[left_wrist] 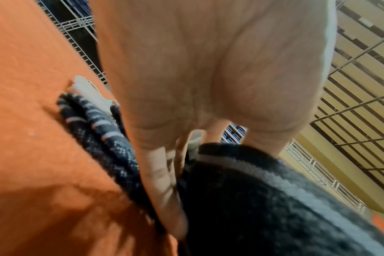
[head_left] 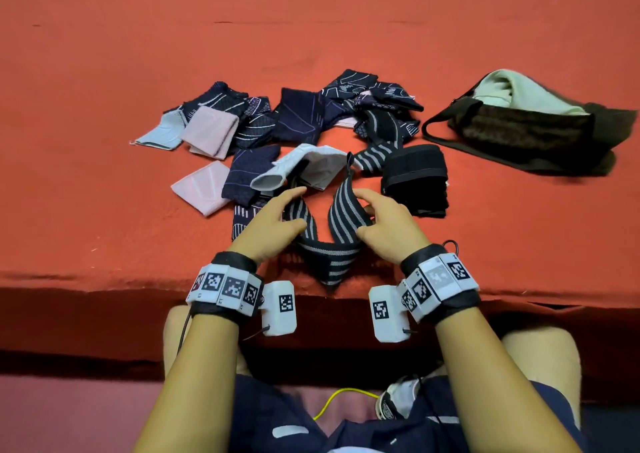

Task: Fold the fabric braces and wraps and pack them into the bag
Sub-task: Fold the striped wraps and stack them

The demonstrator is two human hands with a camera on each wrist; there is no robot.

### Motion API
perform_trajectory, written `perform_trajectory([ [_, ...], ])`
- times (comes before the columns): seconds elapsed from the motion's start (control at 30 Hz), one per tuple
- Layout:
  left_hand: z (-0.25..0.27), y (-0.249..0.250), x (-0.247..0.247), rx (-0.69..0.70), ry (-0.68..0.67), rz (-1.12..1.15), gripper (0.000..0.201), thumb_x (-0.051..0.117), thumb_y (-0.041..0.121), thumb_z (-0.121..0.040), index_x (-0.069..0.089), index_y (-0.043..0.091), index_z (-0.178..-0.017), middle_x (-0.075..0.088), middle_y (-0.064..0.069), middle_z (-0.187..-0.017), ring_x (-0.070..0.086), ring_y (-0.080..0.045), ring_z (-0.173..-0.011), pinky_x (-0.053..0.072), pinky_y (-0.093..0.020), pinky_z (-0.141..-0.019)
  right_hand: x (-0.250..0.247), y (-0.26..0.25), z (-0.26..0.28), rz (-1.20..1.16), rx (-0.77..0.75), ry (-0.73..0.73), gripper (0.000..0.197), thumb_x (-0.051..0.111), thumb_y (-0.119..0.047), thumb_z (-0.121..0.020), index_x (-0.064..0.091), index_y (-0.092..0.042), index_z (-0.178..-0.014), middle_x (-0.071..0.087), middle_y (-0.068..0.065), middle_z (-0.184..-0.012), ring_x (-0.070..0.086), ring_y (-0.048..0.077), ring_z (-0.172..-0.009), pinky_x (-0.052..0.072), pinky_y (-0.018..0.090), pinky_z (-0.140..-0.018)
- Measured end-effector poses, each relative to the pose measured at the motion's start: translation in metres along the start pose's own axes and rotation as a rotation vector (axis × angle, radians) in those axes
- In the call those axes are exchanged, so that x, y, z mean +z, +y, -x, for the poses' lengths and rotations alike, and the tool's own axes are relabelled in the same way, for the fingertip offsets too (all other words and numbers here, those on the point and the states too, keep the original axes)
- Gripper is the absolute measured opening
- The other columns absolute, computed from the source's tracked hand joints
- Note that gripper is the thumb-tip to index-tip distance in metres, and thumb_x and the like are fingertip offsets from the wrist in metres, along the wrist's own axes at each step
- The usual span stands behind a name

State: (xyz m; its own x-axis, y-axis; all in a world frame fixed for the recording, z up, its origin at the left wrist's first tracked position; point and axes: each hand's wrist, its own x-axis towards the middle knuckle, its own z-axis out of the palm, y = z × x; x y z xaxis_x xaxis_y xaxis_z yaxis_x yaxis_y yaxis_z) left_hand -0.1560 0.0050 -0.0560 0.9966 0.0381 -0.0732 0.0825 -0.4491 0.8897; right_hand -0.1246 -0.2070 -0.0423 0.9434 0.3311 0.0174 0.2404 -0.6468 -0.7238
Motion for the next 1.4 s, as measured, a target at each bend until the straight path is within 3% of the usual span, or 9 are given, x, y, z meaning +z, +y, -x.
perform_trajectory([
  [0.07,-0.005,0.001,-0.001,0.02,0.035,0.027,0.068,0.058,0.012,-0.081,0.046,0.037,-0.143,0.054,-0.003,-0.137,0.065,-0.031,-0.088,0.053,-0.039,-0.08,-0.003,0.001,0.003,0.01,-0.001,-0.006,0.068,0.054,0.004,-0.081,0.052,-0.029,-0.14,0.057,-0.015,-0.092,0.055,0.017,-0.094,0.037,0.019,-0.074],
  [0.13,-0.01,0.002,-0.002,-0.004,0.071,0.069,0.072,0.056,0.002,-0.085,0.041,0.037,-0.147,0.057,0.004,-0.127,0.062,-0.022,-0.077,0.056,-0.034,-0.067,-0.006,0.002,0.004,0.014,-0.012,-0.011,0.067,0.053,0.006,-0.08,0.054,-0.029,-0.138,0.058,-0.015,-0.09,0.055,0.013,-0.083,0.037,0.017,-0.068],
  [0.23,-0.019,0.001,-0.007,-0.044,0.119,0.095,0.074,0.055,0.001,-0.088,0.035,0.035,-0.151,0.063,0.011,-0.11,0.062,-0.011,-0.073,0.058,-0.032,-0.073,-0.009,0.003,0.003,0.018,-0.033,-0.011,0.067,0.054,0.008,-0.079,0.058,-0.028,-0.136,0.05,-0.025,-0.083,0.05,0.001,-0.068,0.035,0.014,-0.068],
  [0.33,-0.028,0.002,-0.013,-0.029,0.119,0.075,0.073,0.058,0.005,-0.09,0.03,0.033,-0.152,0.063,0.007,-0.116,0.061,0.008,-0.063,0.053,-0.017,-0.071,-0.012,0.005,-0.003,0.022,-0.017,-0.015,0.07,0.054,0.006,-0.079,0.057,-0.033,-0.138,0.057,-0.013,-0.093,0.052,0.011,-0.077,0.036,0.017,-0.075],
  [0.47,-0.044,0.001,-0.018,-0.006,0.102,0.077,0.08,0.067,0.016,-0.086,0.028,0.036,-0.154,0.054,0.005,-0.134,0.062,0.007,-0.095,0.051,-0.041,-0.102,-0.014,0.006,-0.013,0.026,-0.015,-0.016,0.069,0.055,0.005,-0.079,0.057,-0.034,-0.136,0.057,-0.01,-0.102,0.054,0.013,-0.09,0.041,0.021,-0.085],
  [0.73,-0.071,-0.002,-0.019,-0.013,0.08,0.013,0.102,0.071,0.058,-0.071,0.015,0.043,-0.155,0.024,0.005,-0.162,0.037,-0.017,-0.143,0.039,-0.049,-0.114,-0.015,0.015,-0.03,0.033,0.001,-0.069,0.058,0.059,-0.002,-0.08,0.064,-0.036,-0.126,0.063,-0.018,-0.086,0.055,-0.004,-0.069,0.044,0.021,-0.077],
  [0.9,-0.078,-0.003,-0.022,-0.058,0.147,-0.115,0.079,0.066,0.03,-0.092,0.021,0.033,-0.156,0.015,-0.009,-0.16,0.034,-0.022,-0.142,0.024,-0.039,-0.122,-0.016,0.013,-0.039,0.047,0.01,-0.019,0.054,0.063,-0.02,-0.084,0.057,-0.034,-0.135,0.065,-0.011,-0.103,0.061,0.011,-0.088,0.051,0.03,-0.091],
  [1.1,-0.083,0.003,-0.026,-0.059,0.17,-0.144,0.071,0.066,0.026,-0.091,0.031,0.032,-0.152,0.021,-0.01,-0.154,0.039,-0.022,-0.137,0.028,-0.038,-0.12,-0.022,-0.008,-0.053,0.063,-0.058,-0.056,0.048,0.061,-0.022,-0.087,0.059,-0.038,-0.133,0.064,-0.007,-0.112,0.061,0.011,-0.088,0.049,0.027,-0.093],
  [1.4,-0.083,0.013,-0.015,-0.07,0.098,-0.216,0.064,0.082,0.05,-0.07,0.057,0.028,-0.125,0.039,-0.004,-0.13,0.056,-0.017,-0.108,0.044,-0.026,-0.102,-0.012,-0.028,-0.084,0.255,-0.107,-0.237,0.033,0.059,-0.024,-0.091,0.066,-0.024,-0.123,0.069,0.001,-0.117,0.059,0.022,-0.115,0.047,0.036,-0.1],
])
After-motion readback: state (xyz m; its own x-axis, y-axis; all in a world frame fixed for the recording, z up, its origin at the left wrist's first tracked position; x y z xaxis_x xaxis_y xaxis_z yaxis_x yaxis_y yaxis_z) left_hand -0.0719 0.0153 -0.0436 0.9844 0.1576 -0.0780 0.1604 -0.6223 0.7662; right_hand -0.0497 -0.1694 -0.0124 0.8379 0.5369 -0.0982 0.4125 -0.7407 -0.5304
